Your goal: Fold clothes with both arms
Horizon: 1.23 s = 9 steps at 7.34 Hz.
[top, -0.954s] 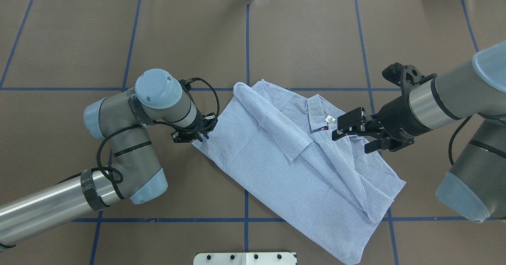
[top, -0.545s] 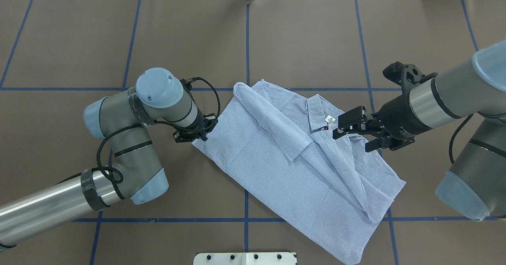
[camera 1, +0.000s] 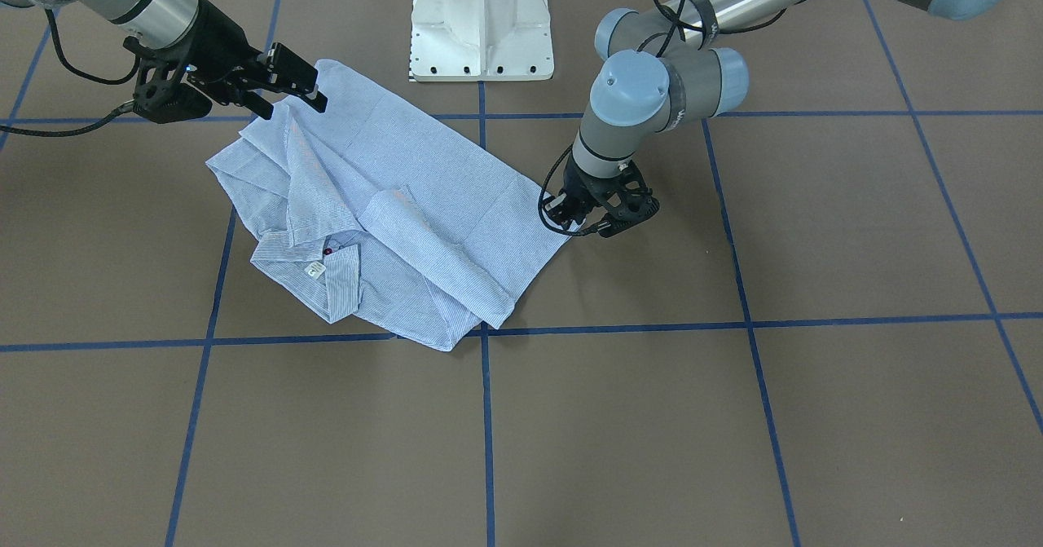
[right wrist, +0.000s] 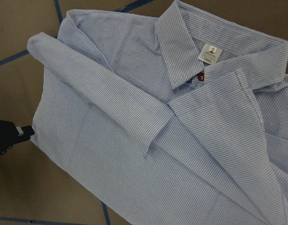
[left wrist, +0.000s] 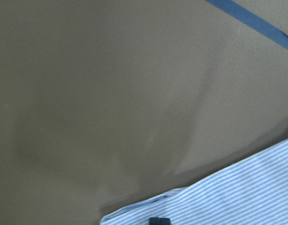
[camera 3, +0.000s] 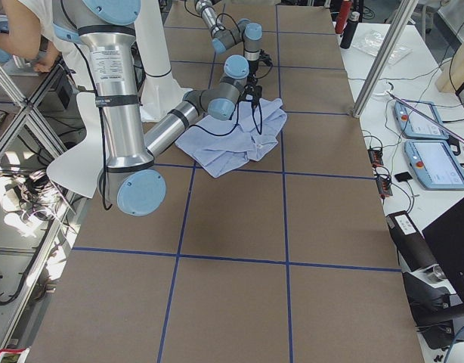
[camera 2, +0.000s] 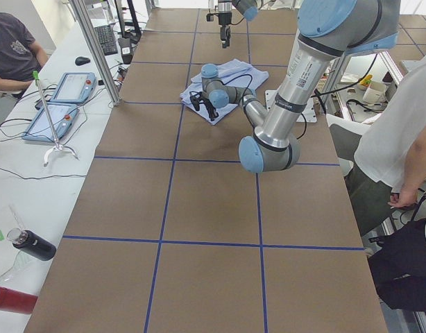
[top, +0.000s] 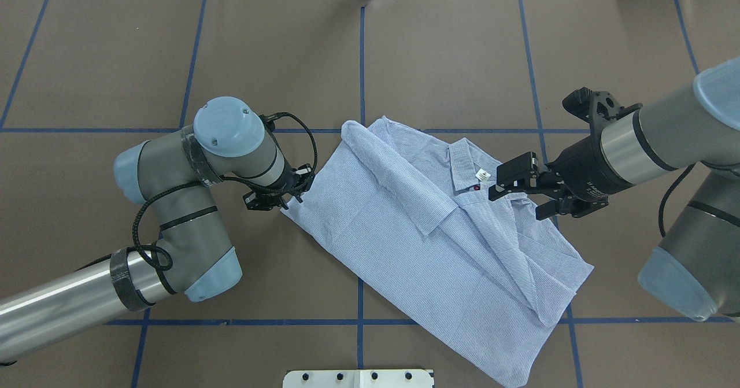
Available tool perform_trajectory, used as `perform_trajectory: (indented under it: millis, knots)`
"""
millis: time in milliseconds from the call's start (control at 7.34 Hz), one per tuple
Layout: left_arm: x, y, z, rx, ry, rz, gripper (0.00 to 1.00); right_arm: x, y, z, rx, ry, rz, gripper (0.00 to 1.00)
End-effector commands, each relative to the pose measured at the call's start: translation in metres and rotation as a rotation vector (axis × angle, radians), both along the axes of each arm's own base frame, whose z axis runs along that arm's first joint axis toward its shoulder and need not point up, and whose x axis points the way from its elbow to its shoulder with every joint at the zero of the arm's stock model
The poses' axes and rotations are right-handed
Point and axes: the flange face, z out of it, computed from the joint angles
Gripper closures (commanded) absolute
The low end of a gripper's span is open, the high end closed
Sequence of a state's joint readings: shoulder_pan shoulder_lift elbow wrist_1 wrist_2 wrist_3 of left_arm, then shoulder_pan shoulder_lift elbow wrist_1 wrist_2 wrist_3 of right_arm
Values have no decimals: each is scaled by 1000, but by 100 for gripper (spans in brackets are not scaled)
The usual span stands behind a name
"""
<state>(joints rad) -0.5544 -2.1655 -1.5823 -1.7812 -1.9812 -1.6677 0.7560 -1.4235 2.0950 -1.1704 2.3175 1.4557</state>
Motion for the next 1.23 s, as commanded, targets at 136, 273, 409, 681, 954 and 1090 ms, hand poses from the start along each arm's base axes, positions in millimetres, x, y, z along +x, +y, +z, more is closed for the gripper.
perform_trajectory:
  millis: [136,273,409,681,954,1090]
  knots:
    - [1,-1,10,-4,-23,-9,28,0,0,1,0,1,1,0]
    - [1,-2,8,-3,-20,-8,29,0,0,1,0,1,1,0]
    - [1,-1,10,-4,-22,-8,29,0,0,1,0,1,1,0]
    - [2,0,10,-4,-22,-6,29,0,-1,1,0,2,4,0]
    - [4,-1,11,-5,-24,-4,29,1,-1,1,0,2,6,0]
    - [4,-1,11,-6,-24,-5,29,3,-2,0,0,0,8,0]
